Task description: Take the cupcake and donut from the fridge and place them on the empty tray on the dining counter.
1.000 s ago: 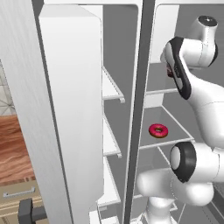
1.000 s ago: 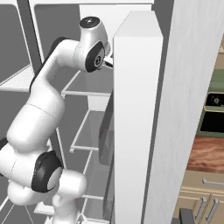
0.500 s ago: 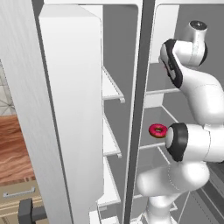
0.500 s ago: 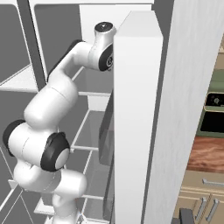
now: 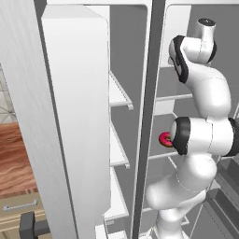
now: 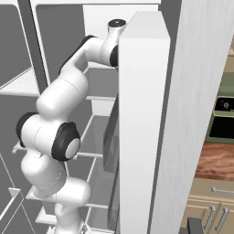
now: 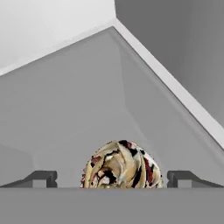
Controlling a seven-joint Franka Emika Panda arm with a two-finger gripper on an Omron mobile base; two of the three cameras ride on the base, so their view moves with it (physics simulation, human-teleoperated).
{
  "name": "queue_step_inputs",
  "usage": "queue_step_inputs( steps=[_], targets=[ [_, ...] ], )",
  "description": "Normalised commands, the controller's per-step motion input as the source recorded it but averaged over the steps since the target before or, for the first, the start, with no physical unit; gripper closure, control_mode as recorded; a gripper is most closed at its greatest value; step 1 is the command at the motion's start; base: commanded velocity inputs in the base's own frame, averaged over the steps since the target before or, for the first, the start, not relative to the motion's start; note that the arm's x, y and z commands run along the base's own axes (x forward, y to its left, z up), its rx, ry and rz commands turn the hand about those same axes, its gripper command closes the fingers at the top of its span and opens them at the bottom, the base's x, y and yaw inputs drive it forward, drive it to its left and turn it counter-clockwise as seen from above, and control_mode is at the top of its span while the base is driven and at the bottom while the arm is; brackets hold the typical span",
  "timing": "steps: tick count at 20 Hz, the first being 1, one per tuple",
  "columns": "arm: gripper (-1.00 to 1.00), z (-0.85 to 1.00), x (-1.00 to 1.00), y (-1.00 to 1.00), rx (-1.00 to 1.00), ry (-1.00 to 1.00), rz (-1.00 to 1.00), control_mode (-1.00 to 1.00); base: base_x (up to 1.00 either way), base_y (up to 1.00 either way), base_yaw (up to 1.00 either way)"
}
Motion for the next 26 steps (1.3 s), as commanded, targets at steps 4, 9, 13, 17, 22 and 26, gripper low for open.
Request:
queue_step_inputs(
  steps=[4,9,13,17,22,26],
  targets=[
    [-1.00,-0.21,-0.14,-0.06,0.04,0.09,0.00,-1.00,0.00,0.00,0.00],
    [-1.00,-0.47,0.15,-0.01,0.00,0.09,0.00,-1.00,0.00,0.00,0.00],
    [-1.00,-0.08,0.19,-0.04,0.01,0.02,0.00,-1.00,0.00,0.00,0.00],
    [-1.00,-0.21,0.00,0.00,0.03,0.09,0.00,-1.00,0.00,0.00,0.00],
    [-1.00,-0.32,0.00,0.07,0.04,0.12,0.00,-1.00,0.00,0.00,0.00],
    [-1.00,-0.48,0.17,0.08,0.01,0.03,0.00,-1.00,0.00,0.00,0.00]
  ],
)
